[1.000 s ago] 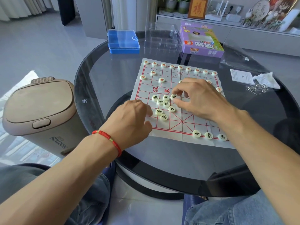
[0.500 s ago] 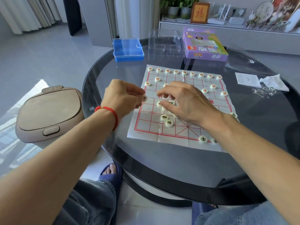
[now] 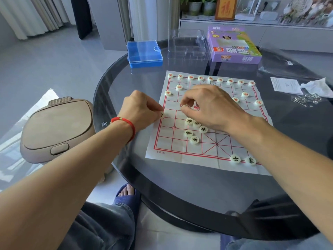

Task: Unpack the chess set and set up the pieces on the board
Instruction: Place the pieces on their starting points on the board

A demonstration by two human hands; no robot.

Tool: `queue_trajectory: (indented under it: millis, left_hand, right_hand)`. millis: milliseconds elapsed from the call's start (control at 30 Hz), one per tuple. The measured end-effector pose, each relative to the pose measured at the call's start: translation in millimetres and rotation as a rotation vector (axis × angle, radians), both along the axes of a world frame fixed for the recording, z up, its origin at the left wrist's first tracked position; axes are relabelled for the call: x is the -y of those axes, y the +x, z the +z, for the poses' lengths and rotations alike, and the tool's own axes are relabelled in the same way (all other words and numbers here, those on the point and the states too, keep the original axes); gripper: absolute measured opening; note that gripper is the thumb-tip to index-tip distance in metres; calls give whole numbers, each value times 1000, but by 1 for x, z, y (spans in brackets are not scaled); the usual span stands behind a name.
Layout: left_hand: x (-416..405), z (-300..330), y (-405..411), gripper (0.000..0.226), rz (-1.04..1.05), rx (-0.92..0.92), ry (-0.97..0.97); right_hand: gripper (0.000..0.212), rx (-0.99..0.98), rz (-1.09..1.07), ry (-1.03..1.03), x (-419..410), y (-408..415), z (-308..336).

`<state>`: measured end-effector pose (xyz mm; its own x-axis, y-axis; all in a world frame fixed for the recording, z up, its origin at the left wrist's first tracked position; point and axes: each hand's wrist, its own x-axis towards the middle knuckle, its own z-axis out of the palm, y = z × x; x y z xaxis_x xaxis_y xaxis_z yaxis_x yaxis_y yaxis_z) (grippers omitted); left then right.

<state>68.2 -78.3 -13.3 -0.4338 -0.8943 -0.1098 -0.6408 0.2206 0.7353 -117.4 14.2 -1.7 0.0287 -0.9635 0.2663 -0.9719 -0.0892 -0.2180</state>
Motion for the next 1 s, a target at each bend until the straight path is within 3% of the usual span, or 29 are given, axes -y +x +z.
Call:
queue_trajectory:
  millis: [267, 467, 1000]
  left_hand:
    - [0, 2, -1, 21, -46, 88, -98]
    - [-9, 6, 2, 41, -257, 244, -205]
    - [-6, 0, 1, 35, -242, 210, -297]
  right_hand:
    - [16, 86, -2, -50, -26, -8, -4]
    - [19, 114, 4, -14, -42, -6, 2]
    - [34, -7, 114, 98, -50, 52, -13]
